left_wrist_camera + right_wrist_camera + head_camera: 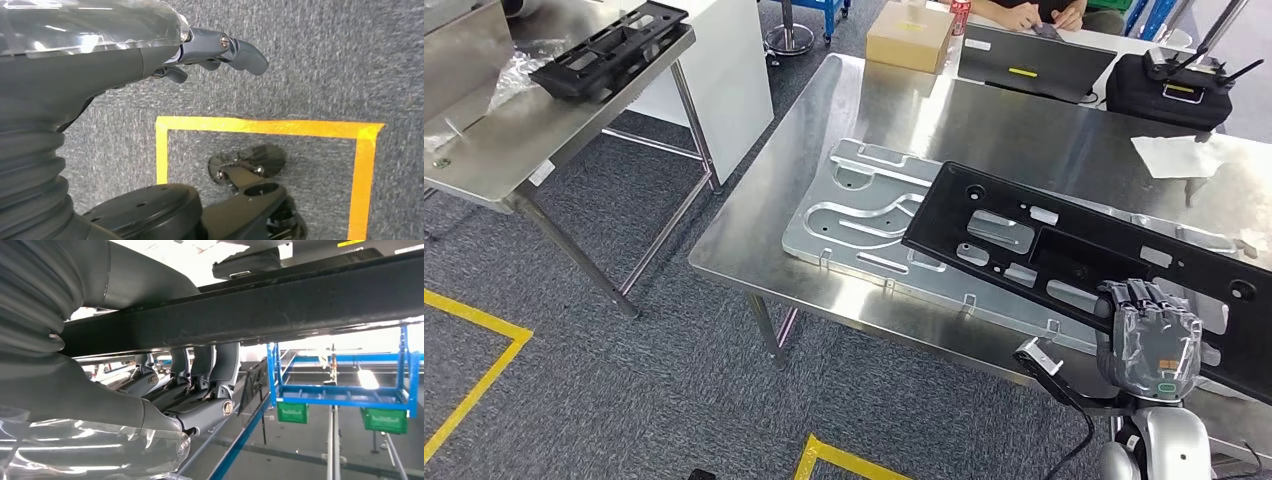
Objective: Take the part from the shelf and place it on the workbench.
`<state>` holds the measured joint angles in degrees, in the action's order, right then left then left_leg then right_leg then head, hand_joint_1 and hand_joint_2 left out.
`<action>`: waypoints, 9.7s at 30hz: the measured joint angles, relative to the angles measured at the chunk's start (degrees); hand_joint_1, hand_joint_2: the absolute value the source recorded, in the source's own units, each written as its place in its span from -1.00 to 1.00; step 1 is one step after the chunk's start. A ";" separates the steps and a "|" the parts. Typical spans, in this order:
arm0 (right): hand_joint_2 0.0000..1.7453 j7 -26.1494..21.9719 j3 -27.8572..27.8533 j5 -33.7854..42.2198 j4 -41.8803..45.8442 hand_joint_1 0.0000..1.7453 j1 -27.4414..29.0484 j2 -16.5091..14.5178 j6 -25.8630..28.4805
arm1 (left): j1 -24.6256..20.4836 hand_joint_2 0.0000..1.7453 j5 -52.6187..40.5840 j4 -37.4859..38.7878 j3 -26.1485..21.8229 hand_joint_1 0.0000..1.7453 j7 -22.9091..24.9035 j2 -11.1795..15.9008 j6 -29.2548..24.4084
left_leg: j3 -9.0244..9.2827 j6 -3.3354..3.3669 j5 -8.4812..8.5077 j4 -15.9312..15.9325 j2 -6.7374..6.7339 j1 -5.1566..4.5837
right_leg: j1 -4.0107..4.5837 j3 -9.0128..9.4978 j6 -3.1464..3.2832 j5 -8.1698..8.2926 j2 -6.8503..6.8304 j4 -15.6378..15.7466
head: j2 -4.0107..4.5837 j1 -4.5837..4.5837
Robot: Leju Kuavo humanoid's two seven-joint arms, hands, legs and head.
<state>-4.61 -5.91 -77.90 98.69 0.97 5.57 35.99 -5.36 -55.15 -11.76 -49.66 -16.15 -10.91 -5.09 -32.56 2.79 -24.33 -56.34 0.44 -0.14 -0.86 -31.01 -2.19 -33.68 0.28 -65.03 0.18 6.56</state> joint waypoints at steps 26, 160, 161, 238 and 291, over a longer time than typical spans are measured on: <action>1.00 -0.09 0.32 0.84 -0.93 1.00 1.51 -0.54 -4.14 | 0.40 1.00 2.97 0.00 -1.43 -1.00 -2.72 -0.10 -0.96 | 2.20 -3.29 -2.64 -0.12 -0.01 1.44 | -0.92 -3.23 2.31 6.87 0.04 5.70 | 0.01 -0.01; -1.00 -0.08 0.92 6.14 -9.69 -1.00 3.24 0.04 -1.42 | 1.73 1.00 6.16 0.00 -7.73 -1.00 -10.86 0.01 2.66 | 2.62 -4.83 -3.20 -0.77 -0.06 1.46 | -1.00 -2.17 1.78 6.84 -0.09 5.93 | 0.00 -0.01; -1.00 0.06 0.46 6.29 -9.57 -1.00 3.23 0.12 -1.36 | 1.74 1.00 6.13 0.00 -7.75 -1.00 -10.86 0.02 2.65 | 2.61 -4.82 -3.21 -0.78 -0.06 1.46 | -1.00 -2.16 1.77 6.84 -0.09 5.93 | 0.00 -0.01; -1.00 -25.67 -7.30 38.40 14.53 -1.00 18.31 -2.71 2.51 | -0.09 -1.00 4.45 0.09 -8.62 -1.00 -10.90 -1.09 6.67 | -2.15 -1.37 0.81 -2.33 -1.07 -0.63 | 0.26 3.30 0.92 3.41 -0.21 7.37 | 0.00 0.14; -1.00 2.38 -21.88 48.89 -84.02 -1.00 -2.86 -7.96 -12.86 | 0.37 -1.00 3.03 0.09 -12.74 -1.00 -0.50 2.19 -7.44 | 1.83 -0.07 -1.89 0.50 -1.22 0.16 | -0.39 -8.61 -0.70 -0.59 -0.63 -6.50 | 0.00 0.10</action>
<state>-2.23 -27.78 -29.01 14.67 -1.89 -2.38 23.14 -5.00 -52.11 -11.67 -62.40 -16.65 -8.72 -12.52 -30.73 2.72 -26.22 -55.84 -0.79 0.02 -1.25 -39.61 -2.89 -34.27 -0.35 -71.53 0.18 6.67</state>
